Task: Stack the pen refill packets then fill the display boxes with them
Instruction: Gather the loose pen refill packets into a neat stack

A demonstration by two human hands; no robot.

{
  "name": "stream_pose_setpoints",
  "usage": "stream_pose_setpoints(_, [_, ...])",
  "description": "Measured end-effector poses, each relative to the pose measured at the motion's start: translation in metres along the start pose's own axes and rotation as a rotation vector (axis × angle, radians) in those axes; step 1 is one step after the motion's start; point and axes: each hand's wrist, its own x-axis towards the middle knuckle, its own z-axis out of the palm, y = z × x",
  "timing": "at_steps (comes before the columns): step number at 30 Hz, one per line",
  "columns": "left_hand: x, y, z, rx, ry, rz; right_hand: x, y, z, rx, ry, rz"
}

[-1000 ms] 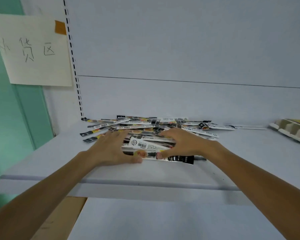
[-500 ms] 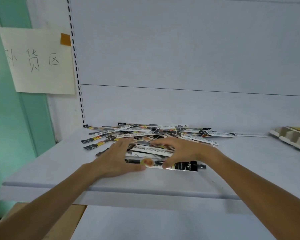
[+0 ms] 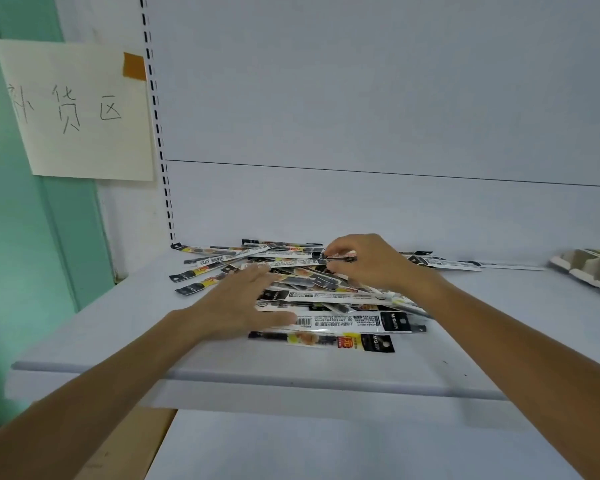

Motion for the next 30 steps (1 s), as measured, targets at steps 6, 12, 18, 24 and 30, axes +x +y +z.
stream_pose_setpoints(6, [0.013, 0.019, 0.002, 0.083, -0.073, 0.132, 0.038, 0.001, 0.029, -0.205, -0.204, 0.122])
stream_pose_setpoints(12, [0.017, 0.010, 0.007, 0.157, 0.042, 0.133, 0.061, 0.005, 0.040, -0.194, -0.247, 0.228])
stream_pose_setpoints(18, [0.012, 0.005, 0.006, 0.151, 0.080, 0.177, 0.068, -0.002, 0.040, -0.134, -0.240, 0.292])
stream_pose_setpoints(24, [0.007, -0.001, 0.006, 0.064, 0.074, 0.208, 0.072, -0.011, 0.043, -0.136, -0.250, 0.212])
stream_pose_setpoints(30, [0.000, -0.006, 0.010, 0.005, 0.061, 0.167, 0.075, -0.003, 0.036, -0.190, -0.187, 0.159])
